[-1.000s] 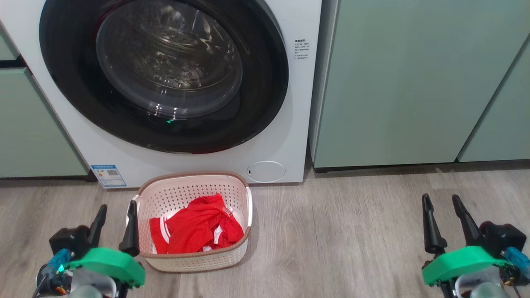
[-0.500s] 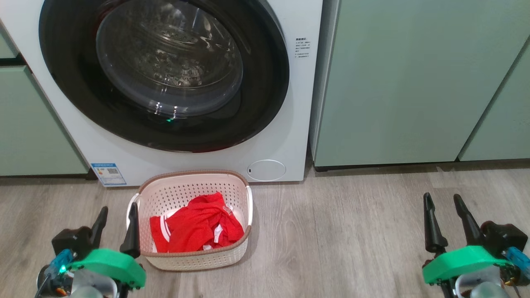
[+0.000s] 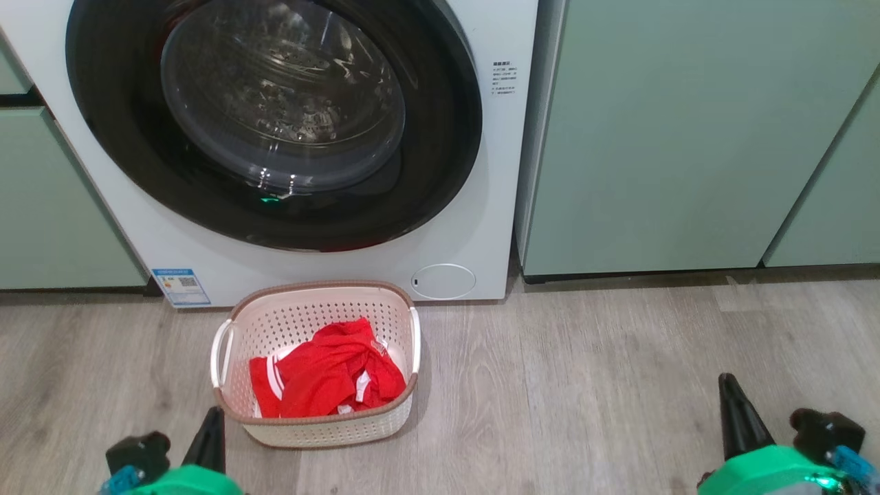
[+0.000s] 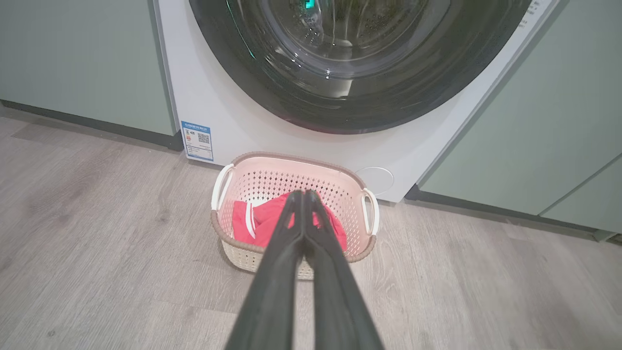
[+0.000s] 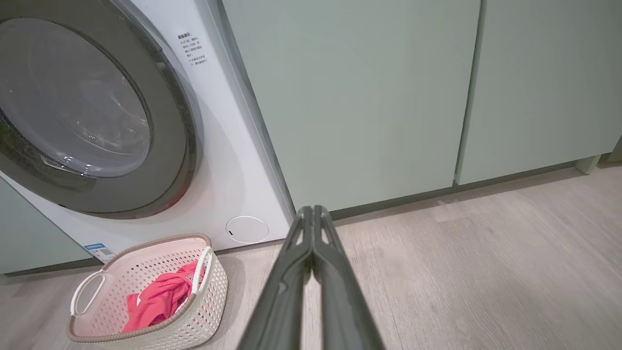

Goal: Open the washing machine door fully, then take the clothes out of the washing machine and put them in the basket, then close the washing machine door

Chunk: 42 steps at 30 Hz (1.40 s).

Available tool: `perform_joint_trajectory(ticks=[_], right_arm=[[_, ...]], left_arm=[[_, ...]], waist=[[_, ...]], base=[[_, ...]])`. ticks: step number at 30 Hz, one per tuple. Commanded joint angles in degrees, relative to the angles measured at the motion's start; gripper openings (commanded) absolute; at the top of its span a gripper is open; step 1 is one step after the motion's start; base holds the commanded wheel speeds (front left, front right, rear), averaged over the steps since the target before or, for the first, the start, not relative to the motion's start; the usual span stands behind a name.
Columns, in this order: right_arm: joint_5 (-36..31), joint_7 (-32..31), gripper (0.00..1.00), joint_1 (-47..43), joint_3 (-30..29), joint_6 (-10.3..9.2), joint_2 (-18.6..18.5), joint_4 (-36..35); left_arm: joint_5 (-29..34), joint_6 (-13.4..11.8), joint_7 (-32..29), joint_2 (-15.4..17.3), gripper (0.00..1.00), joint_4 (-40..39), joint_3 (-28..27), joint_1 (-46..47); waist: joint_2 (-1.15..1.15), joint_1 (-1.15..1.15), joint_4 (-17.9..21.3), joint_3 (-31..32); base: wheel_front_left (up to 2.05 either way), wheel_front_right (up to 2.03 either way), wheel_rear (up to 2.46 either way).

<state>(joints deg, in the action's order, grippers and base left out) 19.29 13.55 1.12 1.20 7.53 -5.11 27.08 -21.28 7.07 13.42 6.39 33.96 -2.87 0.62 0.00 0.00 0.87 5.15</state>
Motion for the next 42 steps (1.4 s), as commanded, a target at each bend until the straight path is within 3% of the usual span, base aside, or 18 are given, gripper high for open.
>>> perform_joint_trajectory(ticks=[1,42], right_arm=[[1.2,-0.3,0.0,2.4,-0.5,0.0,-0.1,-2.1],[25.6,-6.9,0.0,3.2,-2.9,-0.02,0.7,-5.9]], left_arm=[[-1.2,0.0,-0.3,0.6,0.0,-2.1,-0.5,3.5],[-24.9,0.2,-6.8,-0.8,0.0,-8.3,-1.4,4.1]], waist=[[0.0,0.0,0.0,0.0],[0.0,0.0,-0.3,-1.8]], base=[[0.0,0.0,0.0],[0.0,0.0,0.0]])
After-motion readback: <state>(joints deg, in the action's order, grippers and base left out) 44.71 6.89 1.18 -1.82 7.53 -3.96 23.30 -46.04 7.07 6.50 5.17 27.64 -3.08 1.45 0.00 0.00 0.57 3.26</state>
